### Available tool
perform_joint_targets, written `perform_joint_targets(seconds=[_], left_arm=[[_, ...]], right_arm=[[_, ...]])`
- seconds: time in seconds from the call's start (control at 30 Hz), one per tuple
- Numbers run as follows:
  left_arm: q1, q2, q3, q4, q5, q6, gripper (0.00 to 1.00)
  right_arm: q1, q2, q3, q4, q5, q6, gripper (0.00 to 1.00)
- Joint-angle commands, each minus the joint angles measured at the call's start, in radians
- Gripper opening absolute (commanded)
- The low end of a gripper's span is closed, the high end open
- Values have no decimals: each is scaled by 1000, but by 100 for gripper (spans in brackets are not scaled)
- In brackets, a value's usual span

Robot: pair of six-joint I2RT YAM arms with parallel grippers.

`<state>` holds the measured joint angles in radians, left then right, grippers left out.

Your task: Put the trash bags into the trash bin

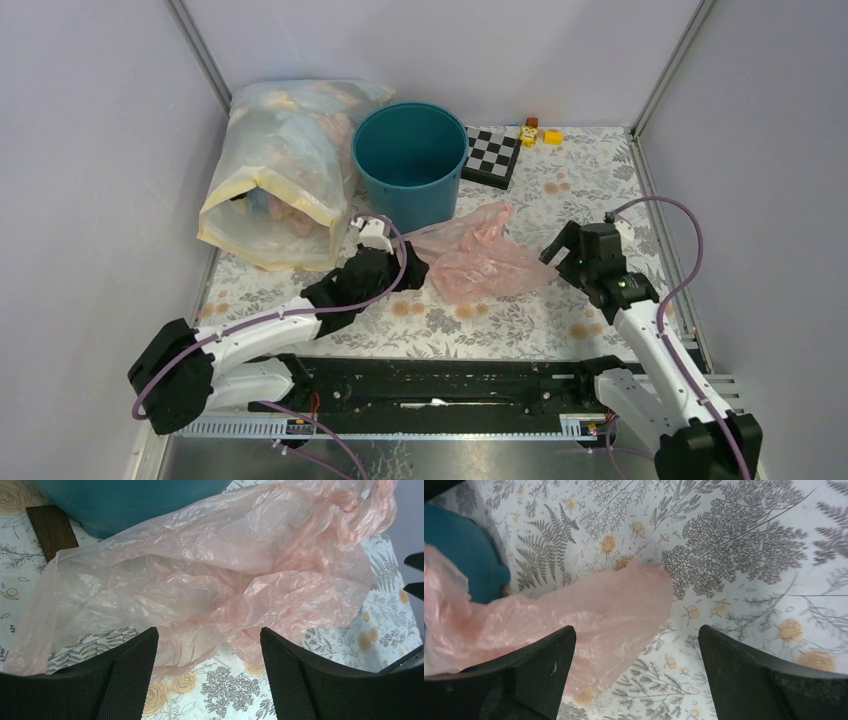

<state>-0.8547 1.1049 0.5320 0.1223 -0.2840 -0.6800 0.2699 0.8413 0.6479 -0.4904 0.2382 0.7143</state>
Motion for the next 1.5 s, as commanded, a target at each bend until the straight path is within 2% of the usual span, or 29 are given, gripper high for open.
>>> perform_joint_targets(seconds=[0.0, 0.07, 0.17, 0.23, 0.3, 0.33, 0.37, 0.4, 0.47, 0.57, 0.7, 0.8, 0.9, 1.23, 1.3, 1.37, 1.4, 1.47], left_arm=[[9, 33, 18, 34, 23, 29, 77], [13, 55, 16, 37, 24, 33, 77], [22, 95, 16, 39, 35, 36, 76], [26, 111, 16, 43, 47, 39, 75], [26, 115, 16, 43, 56, 39, 75], [27, 110, 19, 39, 59, 41, 75], [27, 102, 23, 30, 61, 45, 74], [27, 86, 29, 16, 61, 50, 74], [27, 38, 43, -18, 62, 61, 74], [27, -67, 68, -51, 103, 86, 73], [25, -183, 116, -53, 208, 100, 78], [13, -200, 173, -57, 237, 94, 90], [-22, -157, 222, -81, 184, 65, 98], [-69, 31, 383, -177, -34, 56, 98], [-69, 77, 414, -194, -65, 69, 94], [-70, 123, 433, -189, -75, 79, 81], [-69, 136, 437, -181, -79, 83, 73], [-67, 154, 444, -178, -111, 93, 47]], right_arm=[[-193, 50, -79, 187, -378, -5, 100], [-254, 70, -135, 284, -492, 48, 100], [-264, 130, -174, 392, -575, 114, 98], [-264, 178, -195, 468, -632, 149, 90], [-265, 210, -197, 511, -682, 157, 71], [-264, 214, -199, 529, -698, 156, 57], [-264, 206, -198, 530, -698, 150, 38], [-264, 189, -191, 519, -690, 136, 28], [-264, 145, -158, 455, -671, 88, 15], [-263, 85, -73, 357, -702, -14, 3], [-202, 48, 62, 205, -711, -116, 0], [-85, 42, 138, 127, -641, -154, 0], [-2, 39, 160, 123, -620, -152, 0], [60, 11, 155, 122, -619, -166, 0], [63, 7, 151, 118, -621, -171, 0], [63, 2, 151, 110, -618, -178, 0], [62, -1, 152, 105, -615, -182, 0], [63, -11, 156, 86, -593, -191, 0]])
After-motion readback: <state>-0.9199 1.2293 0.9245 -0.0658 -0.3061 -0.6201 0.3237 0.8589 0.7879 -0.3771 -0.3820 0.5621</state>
